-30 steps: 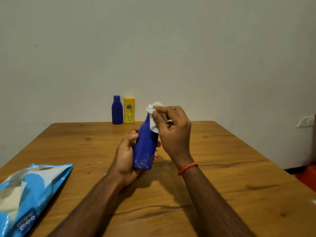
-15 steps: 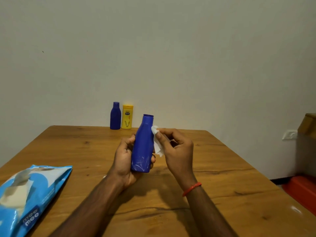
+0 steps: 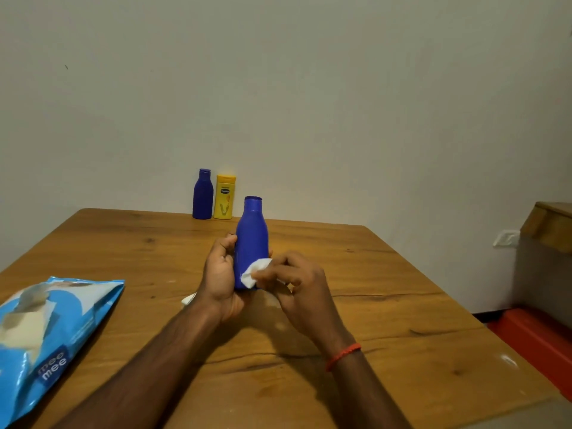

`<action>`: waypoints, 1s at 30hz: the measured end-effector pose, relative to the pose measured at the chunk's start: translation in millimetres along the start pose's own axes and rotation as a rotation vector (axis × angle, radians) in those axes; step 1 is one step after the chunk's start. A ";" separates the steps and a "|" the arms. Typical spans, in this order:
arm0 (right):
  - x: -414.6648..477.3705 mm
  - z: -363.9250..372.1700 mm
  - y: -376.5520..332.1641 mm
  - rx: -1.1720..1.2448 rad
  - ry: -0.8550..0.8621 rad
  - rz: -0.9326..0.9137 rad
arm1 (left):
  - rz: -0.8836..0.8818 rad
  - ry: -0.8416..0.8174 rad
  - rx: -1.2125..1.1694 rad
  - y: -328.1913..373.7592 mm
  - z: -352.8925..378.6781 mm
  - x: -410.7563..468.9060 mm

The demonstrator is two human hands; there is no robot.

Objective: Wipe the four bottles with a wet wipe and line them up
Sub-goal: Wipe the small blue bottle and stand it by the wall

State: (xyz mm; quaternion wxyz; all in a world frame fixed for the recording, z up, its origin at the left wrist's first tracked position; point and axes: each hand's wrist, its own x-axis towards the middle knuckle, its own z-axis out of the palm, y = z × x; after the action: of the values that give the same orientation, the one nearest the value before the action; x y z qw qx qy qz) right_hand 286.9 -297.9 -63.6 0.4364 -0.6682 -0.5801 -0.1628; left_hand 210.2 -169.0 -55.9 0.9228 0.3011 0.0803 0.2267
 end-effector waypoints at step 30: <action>-15.7 -11.3 -15.4 -0.093 -0.187 0.065 | -0.012 -0.167 0.055 -5.6 -1.8 3.6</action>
State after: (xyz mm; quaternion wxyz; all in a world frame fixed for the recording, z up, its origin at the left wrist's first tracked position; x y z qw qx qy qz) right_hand 271.7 -317.4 -62.5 0.3537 -0.7184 -0.5883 -0.1122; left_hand 214.9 -170.4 -60.7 0.9190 0.3439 0.0111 0.1927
